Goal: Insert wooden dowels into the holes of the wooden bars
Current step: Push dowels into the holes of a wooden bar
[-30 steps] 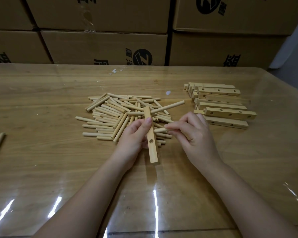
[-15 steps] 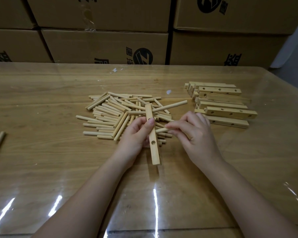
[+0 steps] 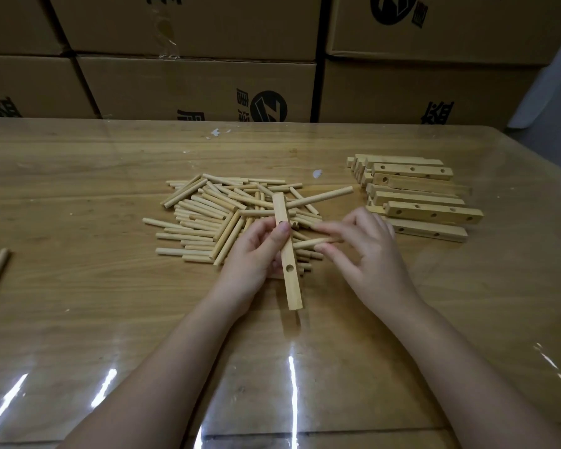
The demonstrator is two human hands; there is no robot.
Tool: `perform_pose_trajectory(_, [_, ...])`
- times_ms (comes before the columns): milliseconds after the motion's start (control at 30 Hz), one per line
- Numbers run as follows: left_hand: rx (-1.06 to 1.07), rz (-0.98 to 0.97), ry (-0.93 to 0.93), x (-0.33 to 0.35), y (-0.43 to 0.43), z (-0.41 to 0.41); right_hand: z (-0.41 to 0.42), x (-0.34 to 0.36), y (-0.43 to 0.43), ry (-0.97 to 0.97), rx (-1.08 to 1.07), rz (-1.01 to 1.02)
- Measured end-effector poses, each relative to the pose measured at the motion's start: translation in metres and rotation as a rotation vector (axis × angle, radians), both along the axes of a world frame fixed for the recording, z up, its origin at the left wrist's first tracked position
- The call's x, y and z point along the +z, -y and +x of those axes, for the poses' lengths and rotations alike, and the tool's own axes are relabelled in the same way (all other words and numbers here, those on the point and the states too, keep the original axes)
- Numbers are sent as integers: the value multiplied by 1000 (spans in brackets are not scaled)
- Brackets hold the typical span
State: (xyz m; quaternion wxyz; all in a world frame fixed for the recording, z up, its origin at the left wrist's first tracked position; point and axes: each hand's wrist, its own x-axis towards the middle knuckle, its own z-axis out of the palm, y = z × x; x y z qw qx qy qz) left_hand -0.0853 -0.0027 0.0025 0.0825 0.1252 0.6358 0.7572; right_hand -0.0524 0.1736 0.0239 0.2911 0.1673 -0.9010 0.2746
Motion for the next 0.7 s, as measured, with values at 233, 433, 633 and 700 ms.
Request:
perform_pose_trajectory(233, [26,50,49,2,1,-1,1,9,-7,241,131,-694])
perform_pose_trajectory(433, [84,66,53,4,0,1,-1,10,-11,248,191,-858])
perform_pose_trajectory(633, [170,72,35,4,2,0,-3,9,-11,271,198,-807])
perform_pose_trajectory(700, [190,73,37,4,3,-1,-3,8,-10,293,187,-769])
